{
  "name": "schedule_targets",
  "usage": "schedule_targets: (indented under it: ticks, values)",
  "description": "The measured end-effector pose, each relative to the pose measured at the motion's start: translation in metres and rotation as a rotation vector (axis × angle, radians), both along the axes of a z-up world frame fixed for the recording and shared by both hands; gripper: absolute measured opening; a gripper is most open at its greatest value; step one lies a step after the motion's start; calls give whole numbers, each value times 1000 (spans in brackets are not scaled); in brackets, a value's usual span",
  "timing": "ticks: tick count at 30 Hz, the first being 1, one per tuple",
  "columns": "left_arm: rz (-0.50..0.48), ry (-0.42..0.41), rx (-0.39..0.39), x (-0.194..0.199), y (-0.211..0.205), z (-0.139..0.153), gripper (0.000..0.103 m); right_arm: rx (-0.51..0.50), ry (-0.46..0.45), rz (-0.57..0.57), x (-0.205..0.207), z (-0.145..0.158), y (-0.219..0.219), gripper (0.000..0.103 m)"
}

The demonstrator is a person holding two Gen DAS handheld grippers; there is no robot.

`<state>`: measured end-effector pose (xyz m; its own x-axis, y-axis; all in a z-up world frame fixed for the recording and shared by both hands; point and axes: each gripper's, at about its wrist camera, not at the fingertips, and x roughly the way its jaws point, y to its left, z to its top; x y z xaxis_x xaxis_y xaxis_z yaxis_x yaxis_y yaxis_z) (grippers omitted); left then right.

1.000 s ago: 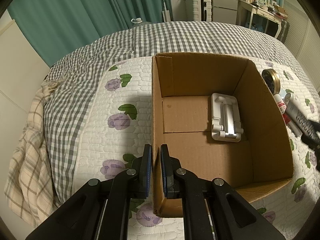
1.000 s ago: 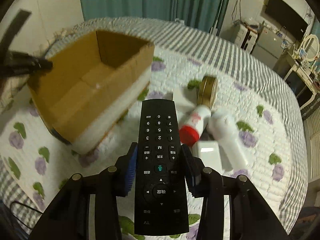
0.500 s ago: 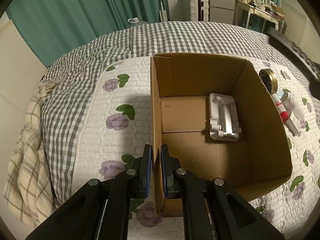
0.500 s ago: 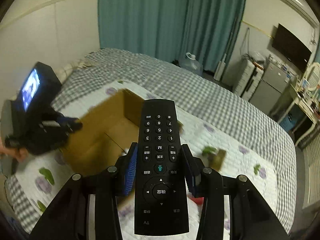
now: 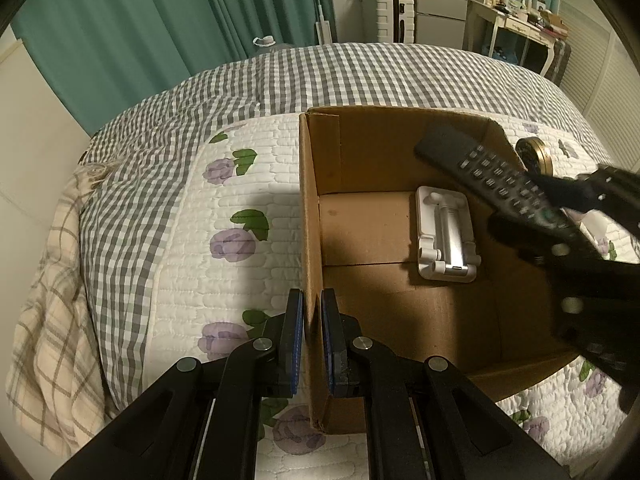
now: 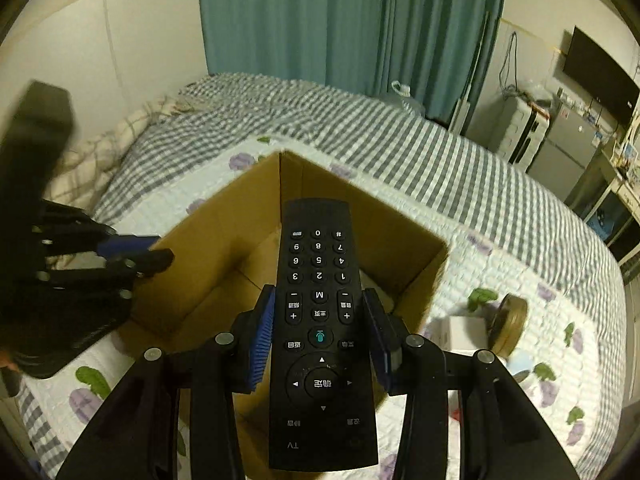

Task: Organize rigid objects
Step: 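Carry the black remote into the box and release it, then move the right gripper to the white charger and grasp it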

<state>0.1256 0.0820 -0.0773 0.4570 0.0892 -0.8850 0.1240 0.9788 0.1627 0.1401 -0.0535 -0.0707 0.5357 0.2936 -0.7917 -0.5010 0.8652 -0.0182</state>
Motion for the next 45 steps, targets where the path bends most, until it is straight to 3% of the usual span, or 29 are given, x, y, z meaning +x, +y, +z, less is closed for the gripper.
schedule_targets:
  ticks: [9,16,18,21,25,28,30,36,40,45]
  values:
    - [2,1,-2,0,0,0,8,-37,58,-31,11,-35,2,42]
    - [4,2,-4,0,0,0,8,-49,68,-8,7,-43,2,42]
    - [9,0,4,0,-2,-1,8,-29,48,-18,6,-35,-1,44]
    - [5,-13,29,-1,-6,-1,8,-33,17,-10,-2,-20,-6,58]
    - [16,-11,23,-1,-4,-1,8,-101,-59,-7,-16,5,-15,60]
    - [22,-6,14,-2,-2,-2,8,-123,-94,-16,-25,25,-31,74]
    - [21,-4,10,-2,-2,-2,8,-146,-127,-34,-31,38,-47,89]
    - [24,-6,14,-2,-4,-2,8,-168,-150,-105,-39,60,-108,91]
    - [25,-5,12,-1,-3,-2,8,-157,-111,-147,-41,48,-145,91]
    - [22,-6,30,-1,-4,-3,8,-101,-8,-201,-39,0,-183,91]
